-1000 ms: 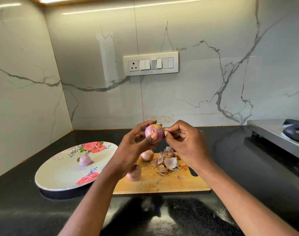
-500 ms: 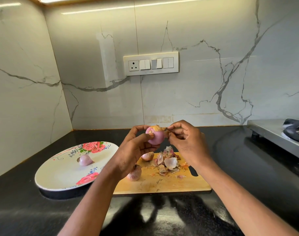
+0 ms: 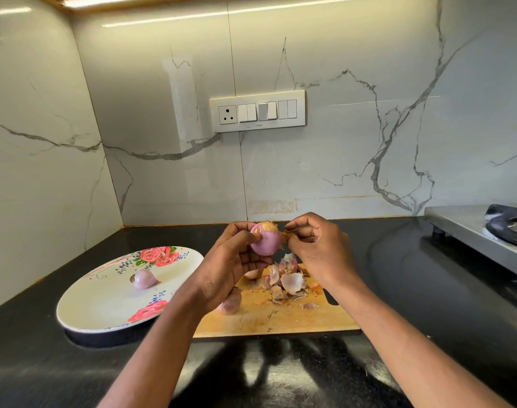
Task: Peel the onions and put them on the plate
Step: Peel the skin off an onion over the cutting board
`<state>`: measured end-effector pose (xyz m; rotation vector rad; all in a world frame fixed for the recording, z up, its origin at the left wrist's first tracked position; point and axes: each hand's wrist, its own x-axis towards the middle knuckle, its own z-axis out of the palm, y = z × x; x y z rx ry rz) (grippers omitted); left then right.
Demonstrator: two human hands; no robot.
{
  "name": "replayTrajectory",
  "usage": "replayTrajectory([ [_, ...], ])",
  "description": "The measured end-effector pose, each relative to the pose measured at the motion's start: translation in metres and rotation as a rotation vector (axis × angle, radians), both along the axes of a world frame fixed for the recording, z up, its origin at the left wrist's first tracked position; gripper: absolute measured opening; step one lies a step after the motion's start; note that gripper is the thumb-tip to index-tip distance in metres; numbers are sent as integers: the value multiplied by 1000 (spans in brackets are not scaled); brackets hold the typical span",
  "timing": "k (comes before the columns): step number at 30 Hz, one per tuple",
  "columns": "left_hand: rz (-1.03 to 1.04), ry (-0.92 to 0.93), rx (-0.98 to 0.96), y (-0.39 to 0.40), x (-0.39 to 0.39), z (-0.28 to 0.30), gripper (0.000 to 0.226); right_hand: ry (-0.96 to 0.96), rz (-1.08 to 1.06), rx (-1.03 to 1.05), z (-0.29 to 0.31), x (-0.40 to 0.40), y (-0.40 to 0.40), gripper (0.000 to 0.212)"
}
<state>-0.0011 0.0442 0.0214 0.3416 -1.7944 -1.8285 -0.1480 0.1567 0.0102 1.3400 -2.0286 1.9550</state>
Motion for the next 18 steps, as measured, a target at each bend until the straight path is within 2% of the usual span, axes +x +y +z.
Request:
replayTrajectory([
  [2,21,4,13,-1,1,1,48,-51,72,1,2,-1,0,17],
  [6,65,28,44,-1,1,3,34,-251,338,-9,7,-1,4,21],
  [8,65,34,30,0,2,3,33,-237,403,4,8,2,5,28],
  [14,48,32,-24,2,2,5,34,-207,369,-46,7,2,5,30],
  [18,10,27,-54,5,3,6,43,-248,403,-97,8,0,6,21],
])
